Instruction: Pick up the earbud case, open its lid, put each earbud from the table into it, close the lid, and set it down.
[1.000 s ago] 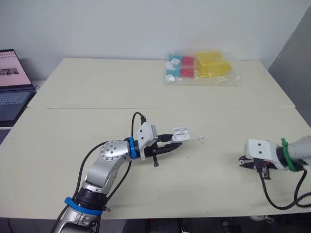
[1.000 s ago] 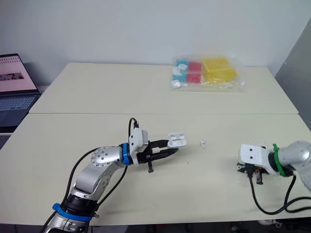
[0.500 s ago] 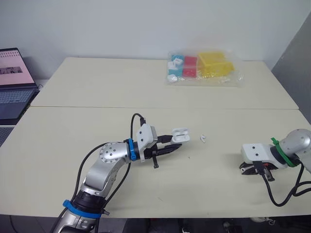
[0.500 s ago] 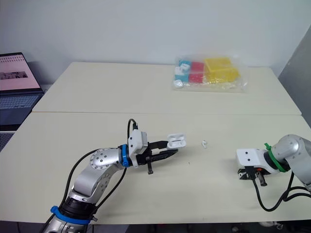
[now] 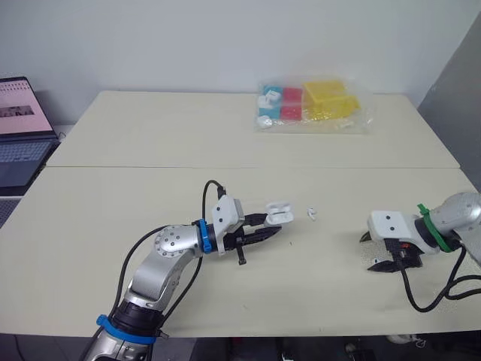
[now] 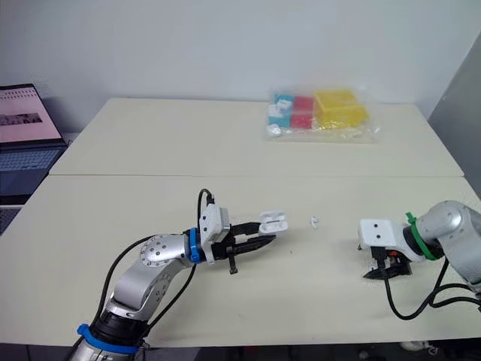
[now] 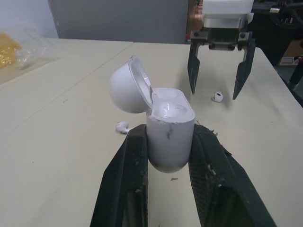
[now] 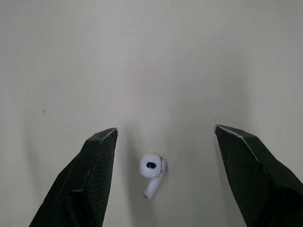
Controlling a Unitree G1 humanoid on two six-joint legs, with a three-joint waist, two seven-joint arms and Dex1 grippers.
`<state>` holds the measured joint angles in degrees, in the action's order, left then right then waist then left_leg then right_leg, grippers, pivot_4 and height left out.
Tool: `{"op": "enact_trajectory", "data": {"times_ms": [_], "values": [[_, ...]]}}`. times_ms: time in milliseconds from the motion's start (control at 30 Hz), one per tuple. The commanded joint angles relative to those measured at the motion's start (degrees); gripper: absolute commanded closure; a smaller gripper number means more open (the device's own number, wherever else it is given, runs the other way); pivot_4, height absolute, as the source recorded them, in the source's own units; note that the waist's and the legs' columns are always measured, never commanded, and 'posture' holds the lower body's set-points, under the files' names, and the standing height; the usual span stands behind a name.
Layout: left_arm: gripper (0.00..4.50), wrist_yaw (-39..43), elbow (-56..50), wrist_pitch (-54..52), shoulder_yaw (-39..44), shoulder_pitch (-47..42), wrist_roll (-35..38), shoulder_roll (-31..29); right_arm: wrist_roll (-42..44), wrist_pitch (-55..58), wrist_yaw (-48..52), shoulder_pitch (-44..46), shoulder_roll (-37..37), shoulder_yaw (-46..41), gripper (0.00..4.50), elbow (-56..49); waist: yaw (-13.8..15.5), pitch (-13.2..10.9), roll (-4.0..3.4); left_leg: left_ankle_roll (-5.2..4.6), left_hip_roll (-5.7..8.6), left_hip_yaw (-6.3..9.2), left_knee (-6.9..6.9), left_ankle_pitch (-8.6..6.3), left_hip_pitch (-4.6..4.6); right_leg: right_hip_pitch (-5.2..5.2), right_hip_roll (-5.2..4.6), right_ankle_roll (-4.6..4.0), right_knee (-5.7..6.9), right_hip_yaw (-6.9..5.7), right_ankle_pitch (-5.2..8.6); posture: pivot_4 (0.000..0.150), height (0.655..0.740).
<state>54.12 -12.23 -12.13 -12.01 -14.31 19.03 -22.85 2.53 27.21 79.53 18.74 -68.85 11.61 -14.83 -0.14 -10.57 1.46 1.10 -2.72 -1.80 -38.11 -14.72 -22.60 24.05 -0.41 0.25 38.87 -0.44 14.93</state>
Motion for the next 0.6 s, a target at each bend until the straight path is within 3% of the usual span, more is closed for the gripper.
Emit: {"op": "enact_trajectory", "data": {"times_ms": [33,233,367,600], "values": [[3.71,-0.74,-2.23,0.49,-0.43,0.0,0.24,0.6,-0.69,13.22,-0.69,0.61,-3.73,-0.7,1.09,-8.75,0.03,0.0,0.0,0.0,0.0,0.0,0.0,0.0,-0.02,0.01,-0.03,0.0,-0.01,0.0,0.0,0.15,0.7364],[3.71,-1.48,-1.63,1.08,-1.42,-0.1,-0.28,1.77,-6.36,16.51,-2.19,1.7,-5.35,5.68,1.09,-10.41,0.03,0.0,0.0,0.0,0.02,0.0,-0.01,0.0,-0.01,0.0,-0.05,0.0,-0.02,-0.01,0.0,0.15,0.7364],[3.71,-1.77,-0.74,1.91,-2.01,-0.08,-0.85,2.75,-8.61,17.88,-3.1,4.23,-2.25,9.82,1.09,-8.34,-0.19,0.0,0.0,0.0,0.02,-0.06,-0.01,0.0,0.02,0.01,-0.03,0.0,-0.01,-0.01,0.0,0.15,0.7364],[3.71,-2.24,-0.65,2.26,-2.43,0.02,-1.38,3.28,-9.99,16.19,-2.65,5.04,-1.53,11.89,1.09,-5.85,0.0,0.0,0.0,0.0,0.02,0.01,-0.01,0.0,-0.04,0.02,-0.02,-0.02,-0.01,-0.01,0.02,0.15,0.7364]]}}
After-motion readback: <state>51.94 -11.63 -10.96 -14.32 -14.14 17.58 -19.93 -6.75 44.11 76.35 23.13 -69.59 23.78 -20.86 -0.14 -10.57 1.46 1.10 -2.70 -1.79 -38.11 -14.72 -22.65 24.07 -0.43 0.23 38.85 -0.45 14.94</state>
